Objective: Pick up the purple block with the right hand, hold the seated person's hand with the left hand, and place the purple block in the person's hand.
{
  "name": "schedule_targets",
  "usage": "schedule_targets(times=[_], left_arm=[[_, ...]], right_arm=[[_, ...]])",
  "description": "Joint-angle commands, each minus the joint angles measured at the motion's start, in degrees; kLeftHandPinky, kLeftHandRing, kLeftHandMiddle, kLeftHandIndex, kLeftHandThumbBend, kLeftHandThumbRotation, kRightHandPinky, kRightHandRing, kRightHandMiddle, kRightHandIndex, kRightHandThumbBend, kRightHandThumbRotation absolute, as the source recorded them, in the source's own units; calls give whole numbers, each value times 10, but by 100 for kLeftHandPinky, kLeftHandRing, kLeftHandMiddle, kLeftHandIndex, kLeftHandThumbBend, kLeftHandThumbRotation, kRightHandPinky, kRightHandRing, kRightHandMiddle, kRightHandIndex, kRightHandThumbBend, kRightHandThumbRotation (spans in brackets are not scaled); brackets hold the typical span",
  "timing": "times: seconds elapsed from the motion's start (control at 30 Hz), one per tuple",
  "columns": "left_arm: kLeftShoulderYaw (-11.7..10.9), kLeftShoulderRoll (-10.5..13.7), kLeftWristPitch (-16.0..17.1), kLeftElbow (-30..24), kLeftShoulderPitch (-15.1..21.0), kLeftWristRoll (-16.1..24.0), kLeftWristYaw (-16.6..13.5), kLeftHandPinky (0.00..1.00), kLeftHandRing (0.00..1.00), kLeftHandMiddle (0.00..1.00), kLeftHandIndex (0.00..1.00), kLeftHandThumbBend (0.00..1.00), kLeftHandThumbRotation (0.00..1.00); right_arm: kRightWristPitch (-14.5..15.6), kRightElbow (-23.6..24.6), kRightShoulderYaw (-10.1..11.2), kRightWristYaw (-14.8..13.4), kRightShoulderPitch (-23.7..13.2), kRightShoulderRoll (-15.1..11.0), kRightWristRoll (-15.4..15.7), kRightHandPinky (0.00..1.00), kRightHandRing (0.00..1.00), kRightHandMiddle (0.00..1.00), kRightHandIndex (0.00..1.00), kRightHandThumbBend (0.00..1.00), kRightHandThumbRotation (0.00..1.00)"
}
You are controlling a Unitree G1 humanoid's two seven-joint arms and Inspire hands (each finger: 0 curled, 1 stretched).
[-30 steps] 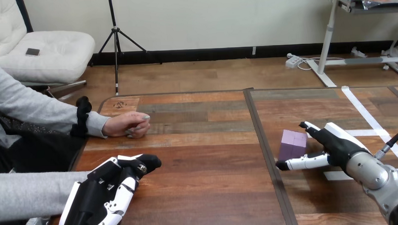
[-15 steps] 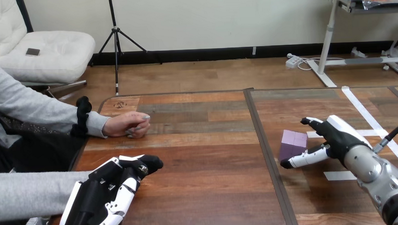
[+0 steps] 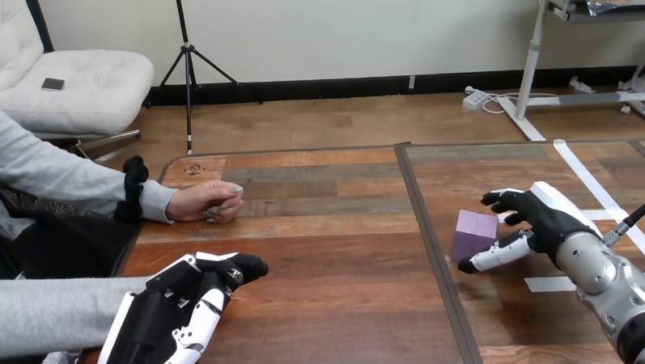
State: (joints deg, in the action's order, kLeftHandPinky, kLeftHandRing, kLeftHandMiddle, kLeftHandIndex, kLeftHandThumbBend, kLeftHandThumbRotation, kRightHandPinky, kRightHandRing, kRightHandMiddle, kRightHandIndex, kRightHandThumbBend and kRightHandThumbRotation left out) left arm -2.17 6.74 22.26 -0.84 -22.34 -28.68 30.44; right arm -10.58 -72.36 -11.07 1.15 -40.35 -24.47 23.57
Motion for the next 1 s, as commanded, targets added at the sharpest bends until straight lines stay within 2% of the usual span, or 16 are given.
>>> schedule_targets(times=[0.0, 0.3, 0.63, 0.97], left_arm=[[-10, -9, 6, -12, 33, -7, 5, 73, 67, 62, 45, 0, 0], [-9, -12, 6, -25, 27, 5, -7, 69, 65, 60, 44, 0, 0], [-9, -11, 5, -23, 30, 0, -4, 62, 65, 60, 44, 0, 0], [-10, -12, 7, -22, 30, 4, -7, 57, 64, 59, 44, 0, 0]], right_arm=[[-9, 4, -8, -15, -27, 18, 3, 69, 78, 82, 81, 96, 2], [-14, 3, -12, -22, -25, 18, 8, 68, 75, 78, 78, 93, 1], [-13, 4, -13, -25, -25, 19, 9, 69, 73, 75, 77, 91, 1], [-11, 3, -19, -26, -26, 20, 13, 62, 70, 73, 76, 91, 3]])
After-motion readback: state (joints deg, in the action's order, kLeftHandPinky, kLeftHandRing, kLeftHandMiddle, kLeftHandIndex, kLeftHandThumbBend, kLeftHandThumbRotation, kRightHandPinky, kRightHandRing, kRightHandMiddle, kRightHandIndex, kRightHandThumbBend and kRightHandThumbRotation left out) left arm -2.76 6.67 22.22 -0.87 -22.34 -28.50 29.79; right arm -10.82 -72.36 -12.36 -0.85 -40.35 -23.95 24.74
